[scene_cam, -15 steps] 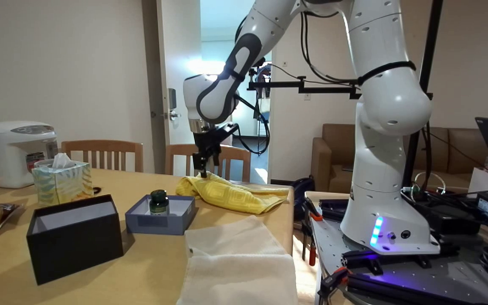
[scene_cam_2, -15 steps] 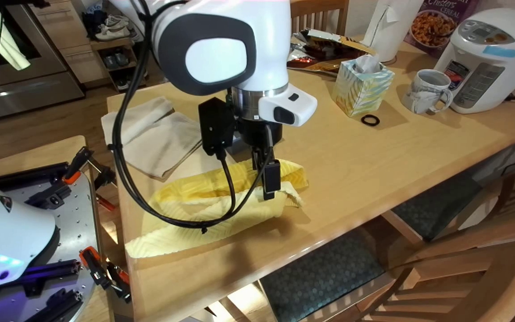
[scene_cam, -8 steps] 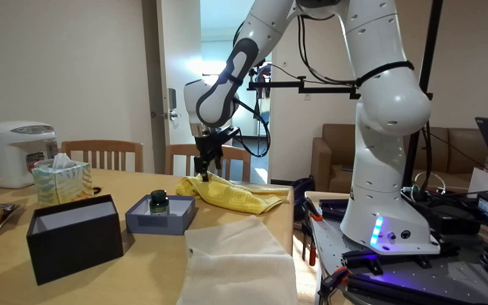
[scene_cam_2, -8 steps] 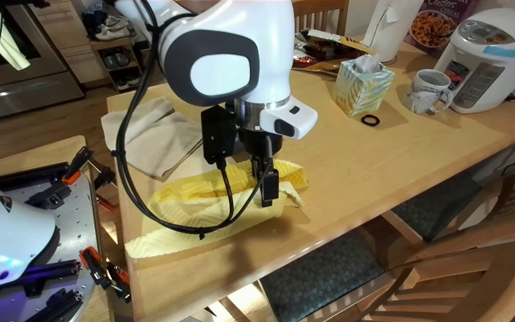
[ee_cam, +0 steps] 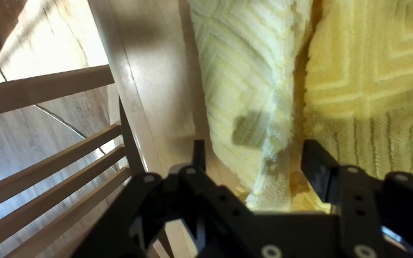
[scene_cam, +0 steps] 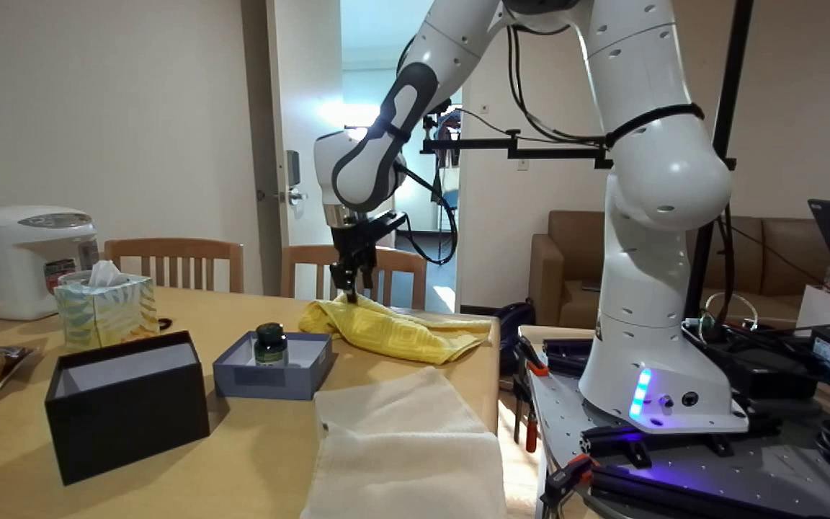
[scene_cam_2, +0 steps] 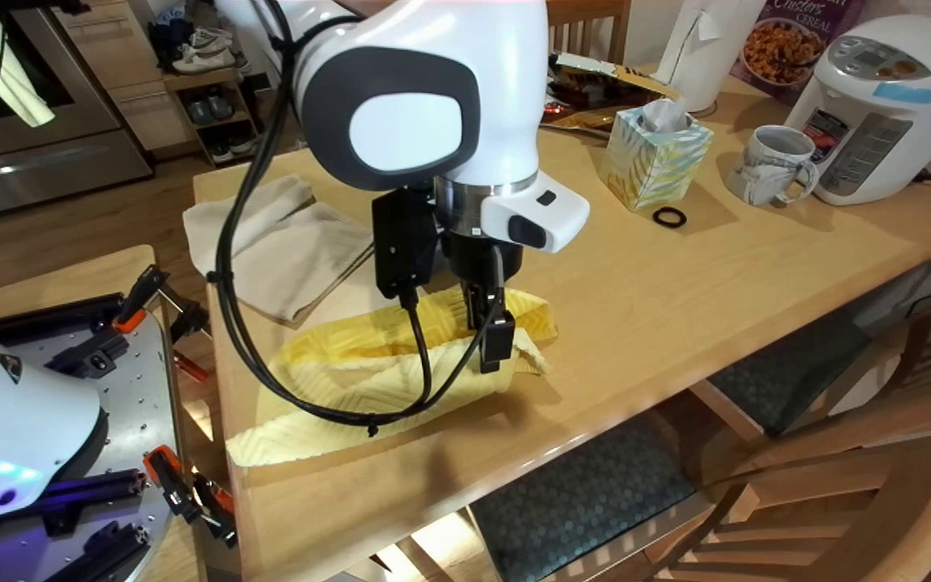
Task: Unfold the towel slightly on the table
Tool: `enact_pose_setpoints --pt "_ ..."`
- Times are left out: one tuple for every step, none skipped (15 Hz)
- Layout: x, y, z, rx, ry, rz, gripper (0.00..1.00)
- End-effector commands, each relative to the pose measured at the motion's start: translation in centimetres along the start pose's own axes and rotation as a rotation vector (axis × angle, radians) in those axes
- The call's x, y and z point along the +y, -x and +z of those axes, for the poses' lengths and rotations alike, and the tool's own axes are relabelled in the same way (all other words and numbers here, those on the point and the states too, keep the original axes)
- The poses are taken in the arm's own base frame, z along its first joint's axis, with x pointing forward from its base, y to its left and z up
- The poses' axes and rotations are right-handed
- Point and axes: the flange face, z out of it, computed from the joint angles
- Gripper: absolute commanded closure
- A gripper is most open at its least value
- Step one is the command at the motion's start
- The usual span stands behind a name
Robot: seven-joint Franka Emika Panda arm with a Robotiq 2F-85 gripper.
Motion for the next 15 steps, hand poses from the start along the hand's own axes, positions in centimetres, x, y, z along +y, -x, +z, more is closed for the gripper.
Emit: enact_pose_setpoints --pt "0.2 -0.5 0.2 -0.019 -0.026 -0.018 0.61" --pt "0.2 -0.5 0.3 -0.02 -0.029 -0.019 0.66" --pt "0.1 -0.6 0.4 -0.021 -0.032 -0.02 0.74" --pt "0.1 -0.6 0.5 -0.023 -0.034 -0.022 0.8" --pt "0.1 -0.6 0.6 -0.023 -0.036 -0.023 0.86" --pt "0.0 -0.5 0.6 -0.023 -0.041 -0.026 0.93" --pt "0.0 -0.5 0.6 -0.024 -0.045 -0.034 0.98" --pt "0.0 -0.5 0.5 -0.02 -0.052 -0.041 1.0" --pt "-0.1 -0.5 0.3 -0.016 -0.059 -0.045 1.0" --pt "-0.2 -0.5 0.0 -0.005 -0.083 -0.054 1.0" --pt "-0.5 -0.5 -0.5 0.009 -0.126 -0.069 1.0" --pt "-0.8 -0.6 -0.9 0.021 -0.178 -0.089 0.99" --pt "-1.1 -0.7 -1.2 0.026 -0.231 -0.113 0.99" --pt "-1.2 -0.8 -1.3 0.03 -0.279 -0.131 0.99" --pt "-1.1 -0.8 -1.4 0.035 -0.329 -0.142 0.99"
